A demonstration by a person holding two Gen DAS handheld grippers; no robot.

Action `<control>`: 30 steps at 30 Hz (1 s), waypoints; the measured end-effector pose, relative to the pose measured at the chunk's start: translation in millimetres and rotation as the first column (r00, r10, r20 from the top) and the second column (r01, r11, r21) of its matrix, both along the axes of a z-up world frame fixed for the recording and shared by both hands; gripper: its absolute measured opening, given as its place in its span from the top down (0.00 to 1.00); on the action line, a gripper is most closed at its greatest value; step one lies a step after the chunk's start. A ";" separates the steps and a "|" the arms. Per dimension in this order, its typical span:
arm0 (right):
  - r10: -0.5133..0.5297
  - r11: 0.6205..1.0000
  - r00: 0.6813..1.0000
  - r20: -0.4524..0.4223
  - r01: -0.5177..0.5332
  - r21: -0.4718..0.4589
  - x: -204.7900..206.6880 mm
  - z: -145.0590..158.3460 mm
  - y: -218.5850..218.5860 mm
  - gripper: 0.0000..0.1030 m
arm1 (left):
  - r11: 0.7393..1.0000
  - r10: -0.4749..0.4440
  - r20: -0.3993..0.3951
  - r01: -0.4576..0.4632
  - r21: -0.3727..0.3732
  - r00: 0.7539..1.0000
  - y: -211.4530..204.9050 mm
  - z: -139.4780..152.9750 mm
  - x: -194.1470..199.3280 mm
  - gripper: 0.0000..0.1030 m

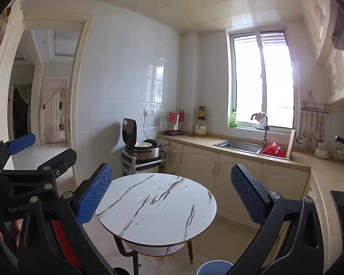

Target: Collect trash

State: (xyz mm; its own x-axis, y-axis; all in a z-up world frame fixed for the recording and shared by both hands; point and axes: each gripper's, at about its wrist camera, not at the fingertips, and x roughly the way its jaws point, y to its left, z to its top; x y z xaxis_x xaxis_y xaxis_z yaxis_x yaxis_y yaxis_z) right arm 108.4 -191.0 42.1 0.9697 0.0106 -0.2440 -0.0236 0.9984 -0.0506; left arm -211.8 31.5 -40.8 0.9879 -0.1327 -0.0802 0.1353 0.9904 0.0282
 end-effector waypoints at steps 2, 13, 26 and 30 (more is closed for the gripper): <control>-0.002 1.000 1.000 0.013 0.002 0.000 -3.8 1.1 1.3 0.00 | 1.000 0.012 0.021 -0.012 0.002 1.000 -3.4 -8.8 -12.1 0.01; -0.022 1.000 1.000 0.015 0.022 0.004 -10.0 -4.0 -0.5 0.00 | 1.000 0.002 0.004 -0.003 0.014 1.000 -31.3 -34.4 21.1 0.01; -0.031 0.999 0.999 0.016 0.031 0.007 -16.2 -4.3 -4.7 0.00 | 1.000 -0.005 0.006 0.005 0.015 1.000 -29.1 -12.8 58.7 0.01; -0.032 0.999 0.999 0.016 0.032 0.006 -16.5 -4.3 -4.7 0.00 | 1.000 -0.012 0.004 0.011 0.017 1.000 -23.4 -7.2 63.5 0.01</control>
